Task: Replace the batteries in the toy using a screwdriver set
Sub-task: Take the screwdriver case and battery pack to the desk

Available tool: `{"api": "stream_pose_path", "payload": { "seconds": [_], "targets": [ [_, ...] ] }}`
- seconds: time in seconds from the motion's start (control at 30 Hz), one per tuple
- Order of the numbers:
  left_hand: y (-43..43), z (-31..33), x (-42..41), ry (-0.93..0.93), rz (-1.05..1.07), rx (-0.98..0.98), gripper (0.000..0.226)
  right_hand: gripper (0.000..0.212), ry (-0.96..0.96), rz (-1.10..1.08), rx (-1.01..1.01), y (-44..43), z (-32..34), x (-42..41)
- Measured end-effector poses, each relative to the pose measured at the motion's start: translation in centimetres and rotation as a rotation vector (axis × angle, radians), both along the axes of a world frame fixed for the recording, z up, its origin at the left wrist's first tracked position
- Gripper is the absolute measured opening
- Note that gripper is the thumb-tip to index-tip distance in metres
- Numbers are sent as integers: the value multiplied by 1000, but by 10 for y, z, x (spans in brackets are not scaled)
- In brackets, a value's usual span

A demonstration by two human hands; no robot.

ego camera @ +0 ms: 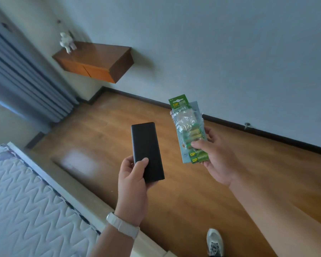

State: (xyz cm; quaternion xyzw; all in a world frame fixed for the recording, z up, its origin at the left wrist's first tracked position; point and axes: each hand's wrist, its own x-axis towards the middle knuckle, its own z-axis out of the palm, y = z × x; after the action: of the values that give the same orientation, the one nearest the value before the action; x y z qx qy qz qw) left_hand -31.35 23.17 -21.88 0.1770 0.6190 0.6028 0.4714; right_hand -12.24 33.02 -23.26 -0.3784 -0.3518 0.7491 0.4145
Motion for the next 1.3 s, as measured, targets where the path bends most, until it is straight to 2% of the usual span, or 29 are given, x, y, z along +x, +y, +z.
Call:
{"api": "stream_pose_path", "payload": {
  "seconds": [0.3,0.6,0.8,1.0,1.2,1.3],
  "targets": [
    [89,0,-4,-10,171,22,34,53,-17,133,23,112,13,-2],
    [125,11,-56,20,258,72,35,59,10,211,18,165,18,-55],
    [171,-2,-116,5,275,71,35,54,-33,225,51,203,18,-121],
    [245,2,-213,-8,170,121,16,50,-82,141,83,251,32,-199],
    [299,19,-291,-1,132,187,17,48,-83,128,129,286,47,-275],
    [312,21,-322,-12,145,204,29,48,-86,143,143,302,52,-310]
  ]
}}
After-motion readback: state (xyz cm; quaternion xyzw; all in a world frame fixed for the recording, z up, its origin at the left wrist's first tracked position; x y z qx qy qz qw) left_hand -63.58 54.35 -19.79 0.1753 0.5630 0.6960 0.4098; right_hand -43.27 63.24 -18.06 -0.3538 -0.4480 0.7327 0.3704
